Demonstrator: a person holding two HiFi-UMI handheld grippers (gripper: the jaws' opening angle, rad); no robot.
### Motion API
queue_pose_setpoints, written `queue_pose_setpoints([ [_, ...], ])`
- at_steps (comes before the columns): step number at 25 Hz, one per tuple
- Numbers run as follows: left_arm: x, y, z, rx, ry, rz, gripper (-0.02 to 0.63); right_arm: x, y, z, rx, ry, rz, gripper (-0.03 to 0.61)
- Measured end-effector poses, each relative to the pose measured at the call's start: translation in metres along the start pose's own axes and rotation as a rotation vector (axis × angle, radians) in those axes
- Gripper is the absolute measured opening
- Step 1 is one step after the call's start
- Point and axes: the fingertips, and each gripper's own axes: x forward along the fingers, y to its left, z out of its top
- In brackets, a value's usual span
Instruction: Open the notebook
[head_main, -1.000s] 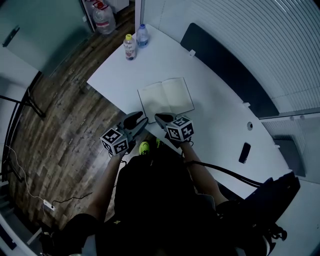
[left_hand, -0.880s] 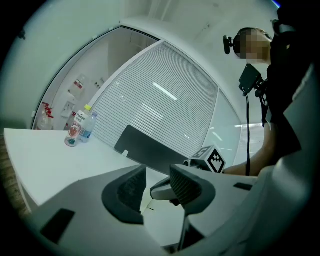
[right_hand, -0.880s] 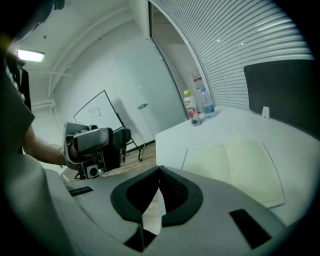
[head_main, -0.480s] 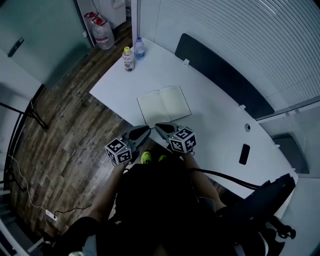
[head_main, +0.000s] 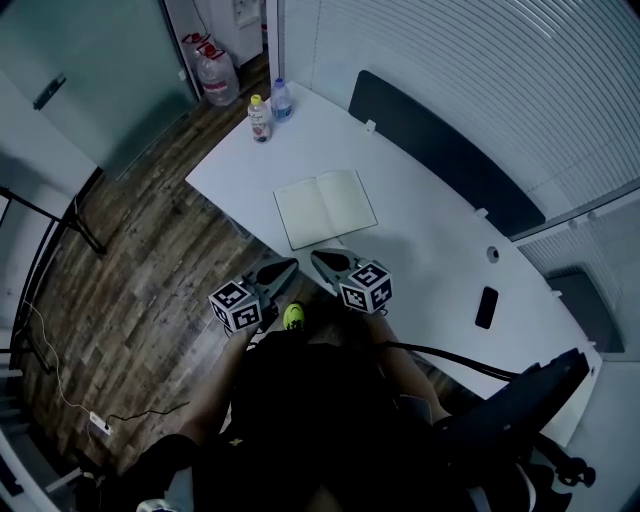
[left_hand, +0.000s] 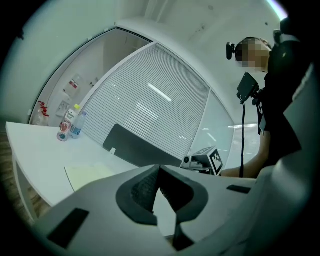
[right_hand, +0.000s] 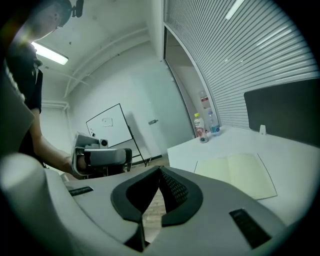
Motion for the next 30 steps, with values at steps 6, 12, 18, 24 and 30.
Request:
queue_pose_setpoints([
  [6, 0.000, -0.043, -0.014, 0.007, -0.018, 0.017, 0.011, -0.039, 0.018, -0.016, -0.001, -0.026, 0.015, -0.006],
  [12, -0.005, -0.086, -0.034, 0.026, -0.010, 0.011, 0.011, -0.070, 0.035, -0.028, -0.018, -0.057, 0.007, -0.006],
  [18, -0.011, -0.127, -0.046, 0.060, -0.040, 0.023, 0.011, -0.106, 0.064, -0.036, -0.059, -0.101, 0.023, -0.006],
  [24, -0.028, -0.177, -0.076, 0.073, -0.040, 0.039, 0.011, -0.144, 0.105, -0.067, -0.112, -0.083, 0.076, -0.006],
  [30, -0.044, -0.223, -0.101, 0.083, -0.034, 0.053, 0.011, -0.182, 0.138, -0.102, -0.087, -0.079, 0.096, -0.006],
])
